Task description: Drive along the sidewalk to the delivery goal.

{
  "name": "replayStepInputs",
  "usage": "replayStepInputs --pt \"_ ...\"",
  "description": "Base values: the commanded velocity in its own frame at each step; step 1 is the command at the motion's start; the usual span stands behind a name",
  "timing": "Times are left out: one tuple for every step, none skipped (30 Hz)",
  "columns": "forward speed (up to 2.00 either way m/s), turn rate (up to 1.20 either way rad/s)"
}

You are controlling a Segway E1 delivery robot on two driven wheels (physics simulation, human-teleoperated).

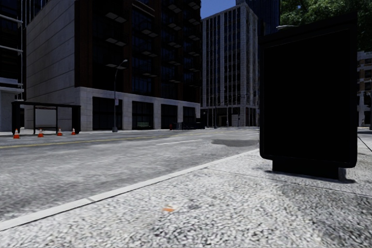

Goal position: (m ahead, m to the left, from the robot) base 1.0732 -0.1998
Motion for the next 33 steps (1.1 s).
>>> replayStepInputs --pt "1.40 0.00" --pt "1.40 0.00" --pt "1.32 0.00" --pt "1.27 0.00" --pt "1.23 0.00" --pt "1.23 0.00" --pt "1.21 0.00" --pt "1.18 0.00" --pt "1.16 0.00" --pt "1.16 0.00" --pt "1.15 0.00" --pt "1.14 0.00" --pt "1.14 0.00" --pt "1.11 0.00" --pt "1.11 0.00" --pt "0.97 0.00" --pt "0.81 0.00" --pt "0.63 0.00" --pt "0.63 0.00" --pt "0.34 0.00" --pt "0.16 0.00" --pt "0.01 0.00" --pt "0.01 0.00" --pt "0.00 0.00" --pt "0.00 0.00" --pt "0.00 0.00" --pt "0.00 0.00" --pt "0.00 0.00" --pt "0.00 0.00" --pt "0.00 0.00" --pt "0.00 0.00" --pt "0.00 0.00" --pt "0.00 0.00"
